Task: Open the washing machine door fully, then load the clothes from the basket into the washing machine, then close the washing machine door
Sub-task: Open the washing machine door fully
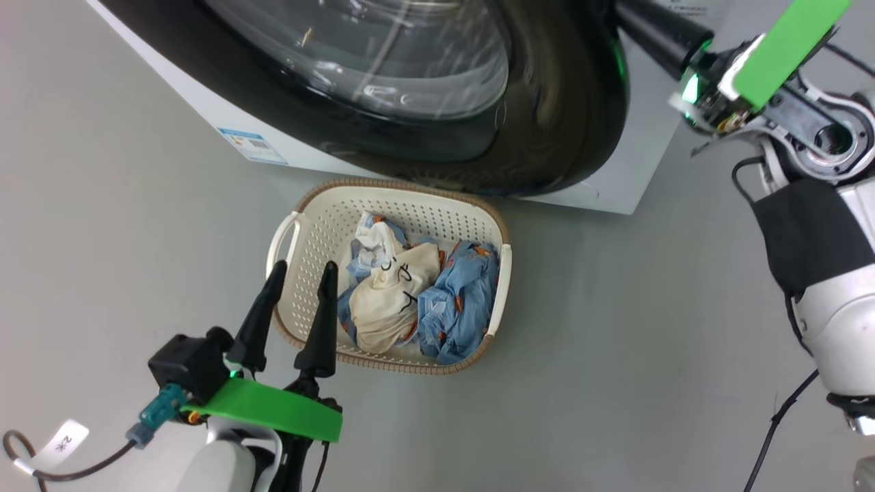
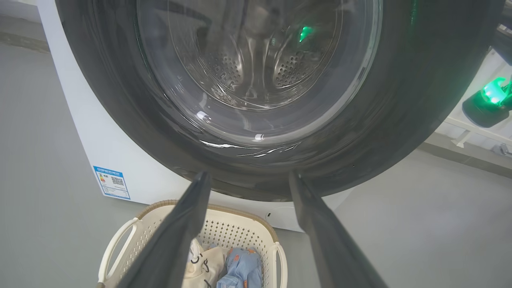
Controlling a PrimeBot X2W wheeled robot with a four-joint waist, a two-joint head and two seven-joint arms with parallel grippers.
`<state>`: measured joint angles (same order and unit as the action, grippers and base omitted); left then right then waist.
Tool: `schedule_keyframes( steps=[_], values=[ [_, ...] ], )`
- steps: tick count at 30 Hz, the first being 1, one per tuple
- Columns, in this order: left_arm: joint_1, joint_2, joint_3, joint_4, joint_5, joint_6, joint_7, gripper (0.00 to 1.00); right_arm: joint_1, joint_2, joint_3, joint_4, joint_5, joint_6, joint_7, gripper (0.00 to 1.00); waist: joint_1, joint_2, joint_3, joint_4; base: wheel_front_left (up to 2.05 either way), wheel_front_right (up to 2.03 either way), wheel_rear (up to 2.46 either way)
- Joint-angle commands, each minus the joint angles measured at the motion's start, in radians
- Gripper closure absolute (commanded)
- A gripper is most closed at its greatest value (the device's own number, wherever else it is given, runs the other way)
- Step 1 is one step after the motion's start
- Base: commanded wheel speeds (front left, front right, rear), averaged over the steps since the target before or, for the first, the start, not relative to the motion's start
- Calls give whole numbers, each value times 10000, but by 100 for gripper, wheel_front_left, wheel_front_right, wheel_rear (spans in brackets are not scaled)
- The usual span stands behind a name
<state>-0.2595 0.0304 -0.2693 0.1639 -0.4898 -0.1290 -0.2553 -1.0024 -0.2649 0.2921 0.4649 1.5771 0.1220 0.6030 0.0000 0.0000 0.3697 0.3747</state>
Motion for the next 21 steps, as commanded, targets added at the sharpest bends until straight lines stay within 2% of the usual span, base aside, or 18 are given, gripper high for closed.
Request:
schedule_keyframes(
  steps=[1, 21],
  values=[
    [160, 198, 411, -184, 176, -17, -65, 0, 326, 370, 241, -341, 21, 87, 175, 100, 0, 0, -173, -40, 0, 0, 0],
    [1079, 359, 855, -215, 857, -17, -65, 0, 2097, 878, 839, -1054, 201, 87, 953, 100, 0, 0, -1778, -174, 0, 0, 0]
  ],
)
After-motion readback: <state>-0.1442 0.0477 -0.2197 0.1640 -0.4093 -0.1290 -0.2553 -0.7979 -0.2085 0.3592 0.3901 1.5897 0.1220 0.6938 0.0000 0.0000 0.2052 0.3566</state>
